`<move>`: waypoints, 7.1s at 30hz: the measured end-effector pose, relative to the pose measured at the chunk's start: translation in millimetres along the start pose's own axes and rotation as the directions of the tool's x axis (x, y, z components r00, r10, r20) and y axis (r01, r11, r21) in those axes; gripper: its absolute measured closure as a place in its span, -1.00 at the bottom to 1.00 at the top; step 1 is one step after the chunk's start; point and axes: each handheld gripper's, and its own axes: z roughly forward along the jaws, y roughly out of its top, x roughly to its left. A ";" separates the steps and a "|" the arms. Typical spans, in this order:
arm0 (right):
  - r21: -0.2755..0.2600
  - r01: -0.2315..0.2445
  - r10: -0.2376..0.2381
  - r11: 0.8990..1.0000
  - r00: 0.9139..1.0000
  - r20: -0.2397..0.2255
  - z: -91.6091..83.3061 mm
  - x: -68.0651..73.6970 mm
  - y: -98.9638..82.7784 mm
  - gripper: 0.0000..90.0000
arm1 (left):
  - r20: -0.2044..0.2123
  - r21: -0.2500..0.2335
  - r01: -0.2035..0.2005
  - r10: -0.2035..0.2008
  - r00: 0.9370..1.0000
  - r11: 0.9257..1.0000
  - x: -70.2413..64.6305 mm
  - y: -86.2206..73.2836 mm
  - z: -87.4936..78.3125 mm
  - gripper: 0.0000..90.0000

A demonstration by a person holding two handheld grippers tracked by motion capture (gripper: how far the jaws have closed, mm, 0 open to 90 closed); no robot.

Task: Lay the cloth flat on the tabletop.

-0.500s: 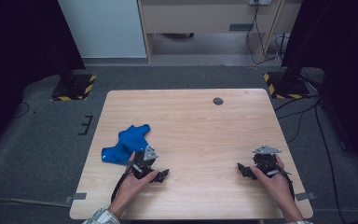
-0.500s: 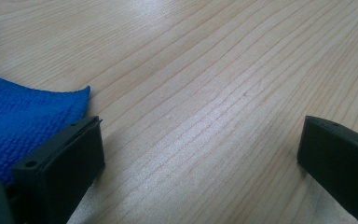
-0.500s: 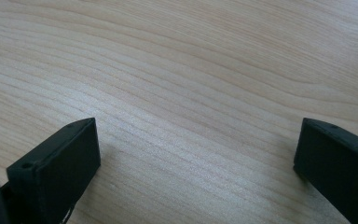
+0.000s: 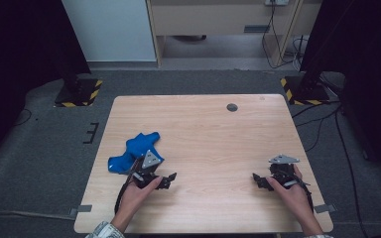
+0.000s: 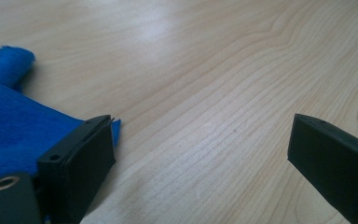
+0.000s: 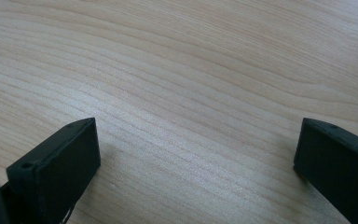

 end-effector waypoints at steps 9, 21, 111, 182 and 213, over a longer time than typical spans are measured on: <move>0.001 0.000 0.000 1.000 1.000 0.000 -0.2 0.2 -0.2 -0.99 | -0.022 -0.033 0.049 -0.050 0.999 0.998 16.9 4.3 -23.2 -0.81; 0.002 0.000 0.000 1.000 1.000 0.001 -0.3 0.3 -0.2 -0.99 | -0.103 -0.071 0.074 -0.081 0.991 0.995 48.6 8.1 -53.2 -0.81; 0.002 0.002 -0.002 1.000 1.000 0.001 -0.4 0.9 -0.4 -0.99 | 0.158 -0.078 -0.009 0.021 0.987 0.997 -40.4 89.5 35.7 0.75; -0.095 0.119 -0.127 0.988 0.989 -0.082 -19.0 28.2 12.6 0.23 | -0.038 0.060 0.022 -0.019 0.999 0.998 -18.0 36.6 82.7 0.27; -0.104 0.125 -0.146 0.987 0.962 -0.231 63.0 58.3 80.5 0.05 | -0.019 -0.095 0.002 -0.004 1.000 0.995 -66.8 33.9 12.9 0.15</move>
